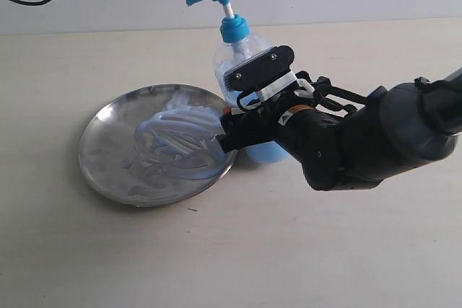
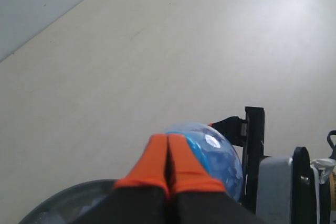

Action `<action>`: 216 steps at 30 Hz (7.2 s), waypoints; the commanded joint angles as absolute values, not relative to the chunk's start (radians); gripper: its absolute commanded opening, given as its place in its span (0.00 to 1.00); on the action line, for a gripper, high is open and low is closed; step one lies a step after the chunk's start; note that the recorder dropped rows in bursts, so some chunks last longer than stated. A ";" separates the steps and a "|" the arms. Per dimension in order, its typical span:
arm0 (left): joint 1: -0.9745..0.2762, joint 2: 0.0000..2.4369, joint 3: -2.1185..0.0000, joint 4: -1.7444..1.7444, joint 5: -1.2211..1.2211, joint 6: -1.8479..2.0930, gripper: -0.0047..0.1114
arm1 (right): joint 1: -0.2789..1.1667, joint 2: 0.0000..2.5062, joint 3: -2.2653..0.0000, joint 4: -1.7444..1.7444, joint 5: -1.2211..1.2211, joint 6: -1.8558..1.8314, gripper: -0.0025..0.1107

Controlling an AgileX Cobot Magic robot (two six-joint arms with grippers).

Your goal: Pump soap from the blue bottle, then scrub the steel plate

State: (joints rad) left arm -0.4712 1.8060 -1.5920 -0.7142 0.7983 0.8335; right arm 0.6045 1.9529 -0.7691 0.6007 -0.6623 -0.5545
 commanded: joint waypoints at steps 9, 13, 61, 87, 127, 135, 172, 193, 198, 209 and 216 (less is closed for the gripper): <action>-0.488 1.868 -1.582 -0.681 0.890 0.806 0.04 | 0.604 1.945 -0.777 0.577 -0.684 -0.574 0.02; -0.488 1.868 -1.582 -0.681 0.903 0.805 0.04 | 0.604 1.945 -0.777 0.577 -0.684 -0.574 0.02; -0.511 1.900 -1.419 -0.713 0.884 0.807 0.04 | 0.604 1.945 -0.777 0.577 -0.684 -0.574 0.02; -0.511 1.838 -1.442 -0.713 0.842 0.807 0.04 | 0.604 1.945 -0.777 0.577 -0.684 -0.574 0.02; -0.511 1.581 -1.535 -0.622 0.851 0.769 0.04 | 0.604 1.945 -0.777 0.577 -0.683 -0.571 0.02; -0.511 1.579 -1.519 -0.601 0.862 0.751 0.04 | 0.604 1.945 -0.777 0.584 -0.685 -0.492 0.02; -0.508 0.996 -0.603 -0.664 0.252 0.610 0.04 | 0.410 1.880 -0.775 0.548 -0.806 -0.346 0.02; -0.508 0.914 -0.559 -0.669 0.236 0.590 0.04 | 0.361 1.979 -0.775 0.425 -0.855 -0.231 0.02; -0.508 0.914 -0.559 -0.669 0.227 0.590 0.04 | 0.359 1.987 -0.761 0.428 -0.830 -0.233 0.02; -0.508 0.914 -0.559 -0.669 0.222 0.590 0.04 | 0.361 1.989 -0.753 0.433 -0.705 -0.242 0.02; -0.508 0.914 -0.559 -0.669 0.222 0.590 0.04 | 0.361 1.989 -0.753 0.433 -0.781 -0.242 0.02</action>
